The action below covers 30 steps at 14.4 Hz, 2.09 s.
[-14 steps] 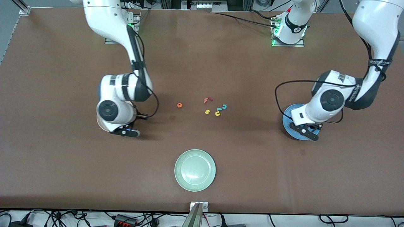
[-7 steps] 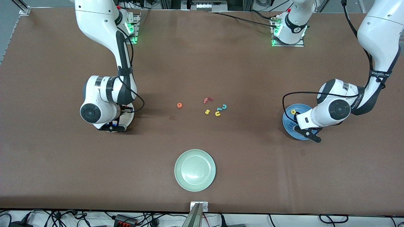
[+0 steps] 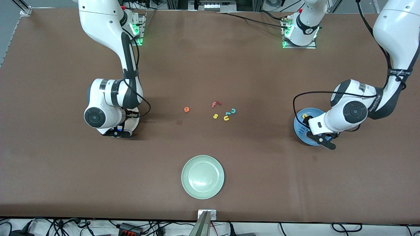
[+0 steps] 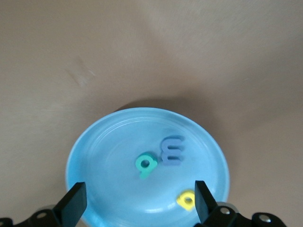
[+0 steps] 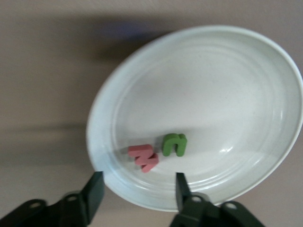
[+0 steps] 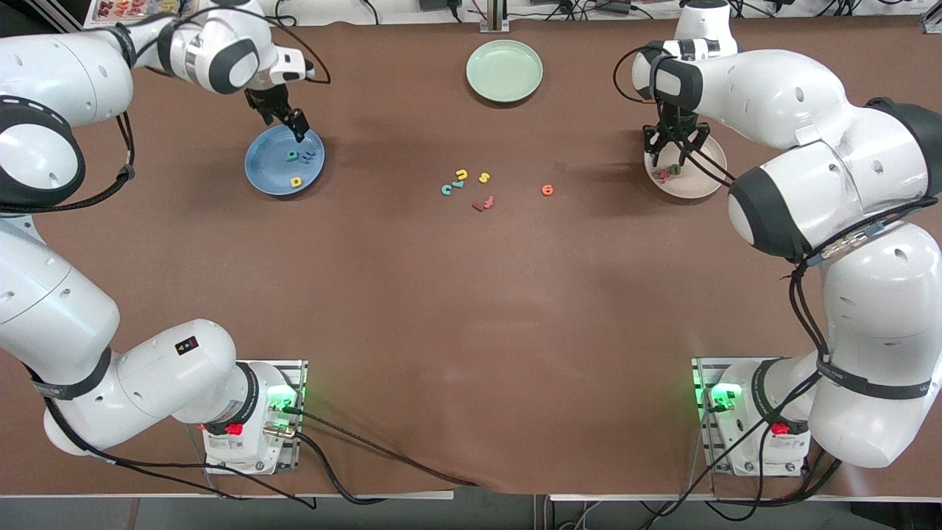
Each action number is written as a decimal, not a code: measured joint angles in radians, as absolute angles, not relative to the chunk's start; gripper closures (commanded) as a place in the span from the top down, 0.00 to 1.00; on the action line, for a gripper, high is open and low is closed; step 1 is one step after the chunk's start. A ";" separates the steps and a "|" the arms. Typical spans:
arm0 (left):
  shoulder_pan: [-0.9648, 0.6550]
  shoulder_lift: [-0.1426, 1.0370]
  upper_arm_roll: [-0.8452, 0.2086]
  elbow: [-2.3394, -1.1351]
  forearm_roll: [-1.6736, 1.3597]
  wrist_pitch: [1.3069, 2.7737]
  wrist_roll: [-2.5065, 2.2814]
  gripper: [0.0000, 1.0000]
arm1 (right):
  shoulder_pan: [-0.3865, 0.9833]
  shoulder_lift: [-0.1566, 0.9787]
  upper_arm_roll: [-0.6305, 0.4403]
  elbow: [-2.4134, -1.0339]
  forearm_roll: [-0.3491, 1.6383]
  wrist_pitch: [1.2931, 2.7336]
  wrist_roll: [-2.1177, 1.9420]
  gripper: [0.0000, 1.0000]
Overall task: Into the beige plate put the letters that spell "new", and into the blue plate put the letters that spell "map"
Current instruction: 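Drop the teal letter in the blue plate while the right gripper drops w, then grasp the orange e with the right gripper while the left gripper withdraws, then carry the orange e to the tan plate and release it with the right gripper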
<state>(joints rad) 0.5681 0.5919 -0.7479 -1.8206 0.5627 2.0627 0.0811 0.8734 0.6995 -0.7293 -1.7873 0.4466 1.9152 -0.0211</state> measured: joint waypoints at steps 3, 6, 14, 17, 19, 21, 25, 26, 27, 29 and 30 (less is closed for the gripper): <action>0.562 0.571 -0.838 -1.678 0.518 1.851 0.031 1.00 | 0.905 0.696 -0.727 -1.756 0.531 1.916 -0.024 1.00; 0.532 0.557 -0.865 -1.530 0.442 1.677 0.010 1.00 | 1.004 0.697 -0.720 -1.757 0.607 1.964 -0.029 1.00; 0.252 0.359 -0.443 -1.389 0.084 1.546 0.008 1.00 | 1.169 0.715 -0.718 -1.790 0.671 2.109 -0.010 0.84; 0.077 0.250 -0.194 -1.435 0.037 1.552 0.009 1.00 | 1.214 0.731 -0.717 -1.790 0.673 2.170 0.074 0.84; 0.008 0.169 -0.097 -1.526 0.019 1.637 0.009 1.00 | 1.238 0.747 -0.713 -1.790 0.673 2.201 0.105 0.82; -0.013 0.079 -0.061 -1.651 0.017 1.744 0.009 1.00 | 1.244 0.762 -0.690 -1.790 0.675 2.235 0.134 0.82; -0.033 -0.016 -0.035 -1.781 0.016 1.812 0.009 1.00 | 1.248 0.786 -0.644 -1.783 0.676 2.288 0.189 0.78; -0.033 -0.018 -0.035 -1.786 0.016 1.813 0.009 1.00 | 1.248 0.791 -0.642 -1.781 0.676 2.290 0.192 0.74; -0.033 -0.018 -0.035 -1.789 0.016 1.813 0.009 1.00 | 1.248 0.793 -0.642 -1.780 0.676 2.291 0.192 0.65; -0.032 -0.018 -0.035 -1.793 0.016 1.808 0.009 1.00 | 1.248 0.794 -0.642 -1.779 0.676 2.291 0.192 0.46; -0.032 -0.018 -0.035 -1.794 0.016 1.807 0.009 1.00 | 1.249 0.793 -0.642 -1.778 0.676 2.291 0.192 0.33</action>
